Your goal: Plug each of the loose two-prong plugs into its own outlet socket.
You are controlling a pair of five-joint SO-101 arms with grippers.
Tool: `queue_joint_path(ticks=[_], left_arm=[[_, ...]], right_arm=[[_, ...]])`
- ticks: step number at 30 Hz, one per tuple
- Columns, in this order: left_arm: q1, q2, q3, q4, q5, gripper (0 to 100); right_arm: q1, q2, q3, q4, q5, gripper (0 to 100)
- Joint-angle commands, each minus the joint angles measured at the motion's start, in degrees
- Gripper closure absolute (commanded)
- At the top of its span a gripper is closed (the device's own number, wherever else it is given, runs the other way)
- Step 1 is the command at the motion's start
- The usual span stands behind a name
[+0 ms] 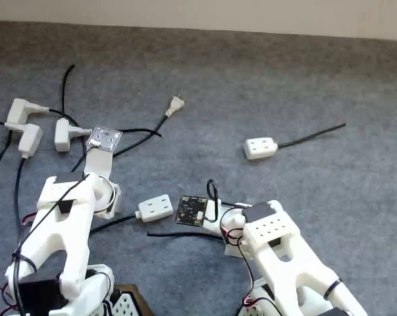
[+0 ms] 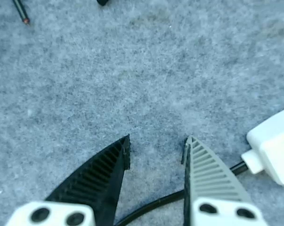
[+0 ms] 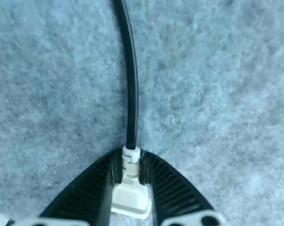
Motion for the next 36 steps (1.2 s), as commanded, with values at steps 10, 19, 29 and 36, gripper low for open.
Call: queue_joint_path(ticks=[10, 19, 29, 36], left_arm=[[1.19, -1.19, -8.75, 3.25, -0.26, 81], [13.41, -2.42, -35.56, 24.70, 3.34, 81], [17.54, -31.69, -30.11, 25.93, 3.69, 73], [23.78, -57.27, -10.59, 24.88, 3.69, 72]], right_arm=[[6.73, -1.19, -31.43, 20.88, -15.38, 99.4], [4.00, -3.47, -44.97, 13.49, -50.11, 99.4], [0.22, -29.41, -16.04, -11.74, -59.60, 99.4], [-1.89, -34.15, -12.79, -13.93, -61.01, 99.4]])
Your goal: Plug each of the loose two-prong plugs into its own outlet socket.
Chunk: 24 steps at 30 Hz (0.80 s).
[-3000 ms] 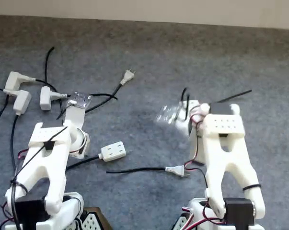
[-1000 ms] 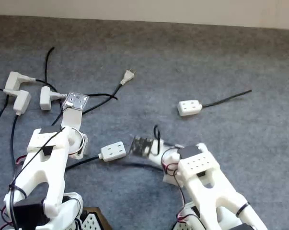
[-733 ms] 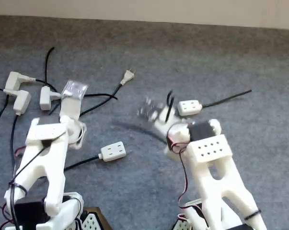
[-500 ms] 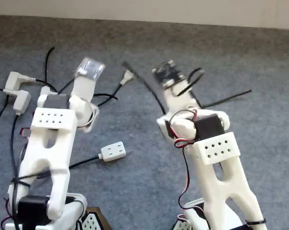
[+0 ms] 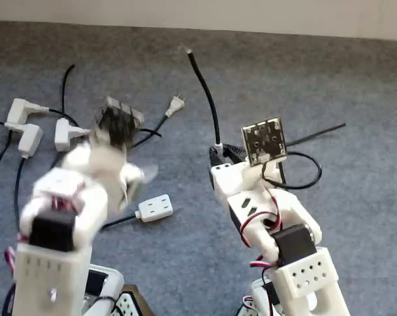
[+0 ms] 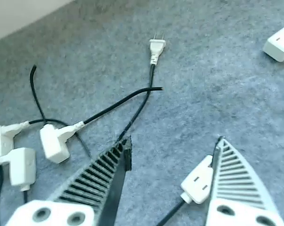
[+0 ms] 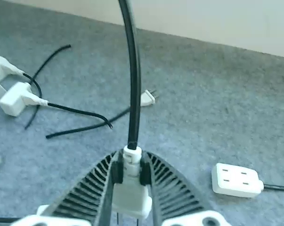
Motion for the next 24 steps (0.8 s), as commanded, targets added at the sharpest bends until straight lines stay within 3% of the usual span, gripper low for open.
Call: queue_joint_path(ticks=[1, 8, 17, 24], left_arm=[[5.41, -17.89, 11.47, -1.05, 0.62, 72], [6.64, -41.10, 29.14, -6.68, 4.13, 67], [3.82, -40.40, 33.98, -10.46, 4.84, 62], [-4.09, -39.87, 42.95, -21.80, 4.66, 62]], right_arm=[[-2.86, -1.45, -0.13, -2.07, -0.88, 99.4], [-12.18, 5.32, -0.13, -8.13, -1.14, 99.4], [-16.13, 21.58, -4.00, -13.41, -4.48, 99.4], [-21.23, 17.63, -9.71, -1.01, -5.54, 99.4]])
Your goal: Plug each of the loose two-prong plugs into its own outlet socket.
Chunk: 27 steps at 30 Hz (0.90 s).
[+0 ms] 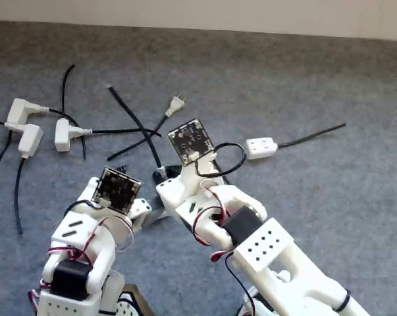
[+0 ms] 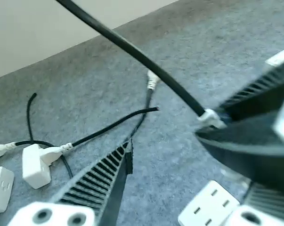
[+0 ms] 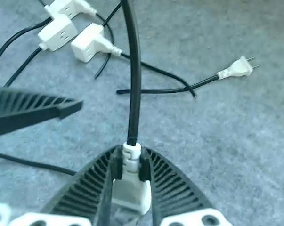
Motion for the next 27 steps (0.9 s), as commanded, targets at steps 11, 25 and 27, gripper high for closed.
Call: queue_joint_path(ticks=[11, 25, 27], left_arm=[[-5.85, 0.13, 4.79, -6.51, 0.26, 62], [-5.85, 0.13, 4.62, -6.07, 0.35, 62], [-5.93, 0.13, 4.53, -6.15, 0.35, 62]], right_arm=[[-1.10, -0.92, -20.00, 27.56, 5.89, 99.4], [9.01, 5.58, -20.09, 27.91, 6.77, 99.4], [9.63, 9.89, -20.62, 29.23, 6.51, 99.4]])
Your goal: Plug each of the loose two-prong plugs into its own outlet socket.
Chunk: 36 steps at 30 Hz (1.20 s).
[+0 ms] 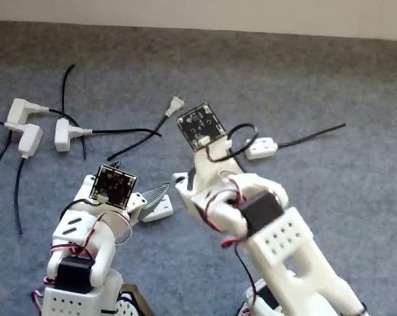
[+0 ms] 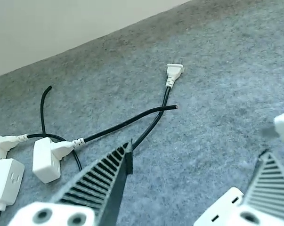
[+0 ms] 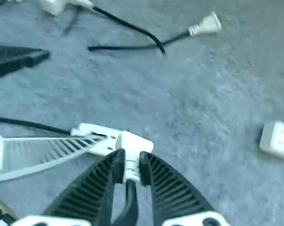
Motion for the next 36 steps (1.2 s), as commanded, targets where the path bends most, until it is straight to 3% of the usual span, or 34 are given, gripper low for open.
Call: queue_joint_path(ticks=[1, 6, 10, 16, 19, 24, 27, 33, 36], left_arm=[[-1.27, 0.04, -0.75, -0.88, 0.35, 62], [-10.95, 0.31, -2.51, -2.64, 2.11, 62], [-20.62, 5.23, -7.52, -3.16, 5.71, 62], [-25.45, 39.78, -29.58, -2.37, 5.63, 62], [-29.23, 60.88, -47.52, 5.27, 4.57, 62], [-38.02, 90.07, -79.08, 16.79, 1.05, 62], [-43.74, 103.43, -94.81, 19.69, 1.05, 62], [-50.86, 124.79, -115.12, 20.13, 0.88, 62], [-53.23, 132.35, -120.92, 20.22, 0.88, 62]], right_arm=[[1.89, 6.55, -4.44, 1.19, -0.88, 99.4], [1.45, 14.64, -14.81, 6.02, -7.82, 99.4], [-0.04, 22.02, -24.57, 14.02, -8.62, 99.4], [0.84, 33.63, -32.31, 20.18, -6.95, 99.4], [1.10, 34.86, -35.21, 20.53, -6.33, 99.4], [0.48, 35.21, -36.53, 20.35, -13.63, 99.4], [-0.31, 35.30, -36.18, 20.26, -20.13, 99.2], [-5.05, 35.30, -35.91, 15.43, -37.89, 98.9], [-6.73, 35.38, -35.30, 12.97, -41.49, 98.8]])
